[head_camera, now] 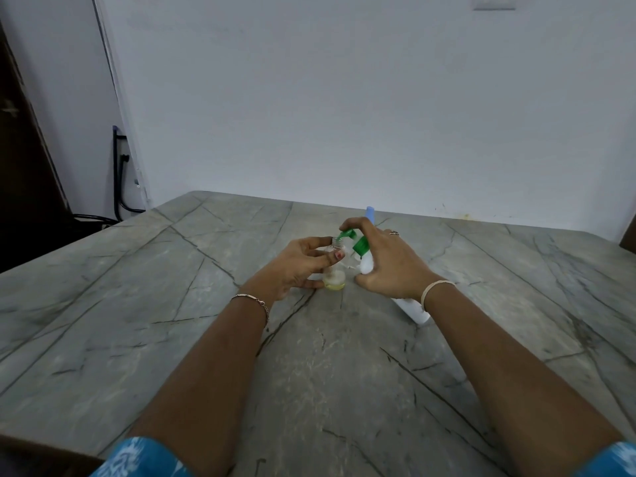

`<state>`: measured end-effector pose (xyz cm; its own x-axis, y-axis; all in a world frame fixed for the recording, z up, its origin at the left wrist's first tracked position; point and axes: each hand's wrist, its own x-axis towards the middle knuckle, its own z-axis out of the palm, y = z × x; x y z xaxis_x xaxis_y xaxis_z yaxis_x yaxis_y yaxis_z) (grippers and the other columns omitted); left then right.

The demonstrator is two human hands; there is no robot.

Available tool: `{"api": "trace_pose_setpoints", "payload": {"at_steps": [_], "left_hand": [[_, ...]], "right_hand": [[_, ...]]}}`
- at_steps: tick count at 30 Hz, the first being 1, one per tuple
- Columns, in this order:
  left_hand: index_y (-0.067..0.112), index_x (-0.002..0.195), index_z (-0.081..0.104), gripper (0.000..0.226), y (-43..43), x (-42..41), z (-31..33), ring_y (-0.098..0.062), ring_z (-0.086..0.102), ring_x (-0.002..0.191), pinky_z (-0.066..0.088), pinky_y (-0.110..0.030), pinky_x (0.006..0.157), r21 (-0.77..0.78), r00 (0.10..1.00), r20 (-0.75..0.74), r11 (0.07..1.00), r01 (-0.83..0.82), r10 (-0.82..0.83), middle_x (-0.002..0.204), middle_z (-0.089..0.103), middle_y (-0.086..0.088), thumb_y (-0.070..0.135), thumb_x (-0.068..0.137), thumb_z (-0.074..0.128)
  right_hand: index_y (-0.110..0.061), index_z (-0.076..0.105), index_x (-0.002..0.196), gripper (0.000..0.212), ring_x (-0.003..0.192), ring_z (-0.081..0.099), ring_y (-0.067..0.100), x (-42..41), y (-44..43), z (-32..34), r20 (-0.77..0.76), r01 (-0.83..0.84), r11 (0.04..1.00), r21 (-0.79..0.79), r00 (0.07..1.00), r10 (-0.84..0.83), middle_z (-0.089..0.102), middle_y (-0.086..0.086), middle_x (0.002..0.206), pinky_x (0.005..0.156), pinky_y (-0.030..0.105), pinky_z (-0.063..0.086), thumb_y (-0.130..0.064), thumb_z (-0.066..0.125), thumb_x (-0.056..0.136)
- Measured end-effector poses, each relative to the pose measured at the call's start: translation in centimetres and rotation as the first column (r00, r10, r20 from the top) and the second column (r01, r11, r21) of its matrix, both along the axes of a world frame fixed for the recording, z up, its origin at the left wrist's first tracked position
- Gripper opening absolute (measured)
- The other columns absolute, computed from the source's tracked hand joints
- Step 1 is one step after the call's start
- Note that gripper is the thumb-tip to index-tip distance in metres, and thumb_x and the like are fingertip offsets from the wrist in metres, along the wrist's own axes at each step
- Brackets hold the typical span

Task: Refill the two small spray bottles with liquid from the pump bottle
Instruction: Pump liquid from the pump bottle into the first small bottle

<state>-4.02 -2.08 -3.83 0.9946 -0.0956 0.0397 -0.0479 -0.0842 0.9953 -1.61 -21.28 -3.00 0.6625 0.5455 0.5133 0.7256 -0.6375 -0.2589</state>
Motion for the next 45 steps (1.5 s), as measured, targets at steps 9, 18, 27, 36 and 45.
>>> {"api": "trace_pose_setpoints", "payload": {"at_steps": [9, 18, 27, 36, 45], "left_hand": [[0.025, 0.119, 0.062, 0.041, 0.09, 0.04, -0.04, -0.017, 0.068, 0.098, 0.059, -0.033, 0.075, 0.0, 1.0, 0.001, 1.0, 0.003, -0.003, 0.113, 0.07, -0.004, 0.029, 0.081, 0.075], [0.026, 0.115, 0.062, 0.035, 0.08, -0.03, 0.02, -0.014, 0.068, 0.094, 0.058, -0.03, 0.068, -0.009, 1.0, -0.002, 1.0, 0.018, -0.018, 0.111, 0.071, -0.002, 0.027, 0.082, 0.074], [0.026, 0.116, 0.062, 0.036, 0.03, -0.26, 0.31, -0.01, 0.069, 0.088, 0.057, -0.026, 0.063, -0.003, 1.0, -0.005, 1.0, 0.01, -0.01, 0.105, 0.071, 0.002, 0.027, 0.083, 0.074], [0.025, 0.117, 0.063, 0.037, 0.0, -0.18, 0.23, -0.012, 0.069, 0.09, 0.057, -0.027, 0.065, -0.012, 1.0, -0.006, 1.0, 0.013, -0.013, 0.109, 0.071, -0.001, 0.027, 0.081, 0.075], [0.024, 0.121, 0.062, 0.043, -0.05, -0.19, 0.26, -0.011, 0.068, 0.094, 0.057, -0.027, 0.066, -0.004, 1.0, -0.01, 1.0, -0.001, 0.001, 0.107, 0.071, 0.002, 0.028, 0.08, 0.076]], "right_hand": [[-0.041, 0.031, 0.13, 0.074, 0.075, 0.055, 0.023, 0.11, 0.1, -0.13, -0.012, 0.036, 0.999, -0.008, 0.999, -0.036, 0.061, 0.0, 0.095, 0.071, 0.043, 0.052, -0.03, 0.066, 0.066], [-0.037, 0.033, 0.125, 0.071, 0.076, 0.054, 0.021, 0.02, 0.01, -0.02, -0.013, 0.044, 0.999, 0.009, 0.999, -0.044, 0.059, -0.005, 0.098, 0.071, 0.041, 0.051, -0.024, 0.07, 0.066], [-0.042, 0.031, 0.131, 0.077, 0.077, 0.054, 0.022, 0.0, 0.19, -0.27, 0.011, 0.065, 0.998, -0.004, 0.998, -0.065, 0.063, -0.001, 0.099, 0.07, 0.039, 0.051, -0.03, 0.066, 0.064], [-0.037, 0.035, 0.125, 0.069, 0.08, 0.052, 0.023, -0.42, 0.17, -0.07, 0.021, 0.094, 0.995, 0.014, 0.995, -0.094, 0.06, -0.004, 0.101, 0.073, 0.041, 0.05, -0.024, 0.068, 0.065], [-0.045, 0.031, 0.132, 0.079, 0.083, 0.051, 0.022, -0.26, -0.06, -0.2, 0.013, 0.104, 0.994, 0.033, 0.994, -0.104, 0.062, -0.005, 0.103, 0.072, 0.037, 0.05, -0.027, 0.068, 0.064]]}}
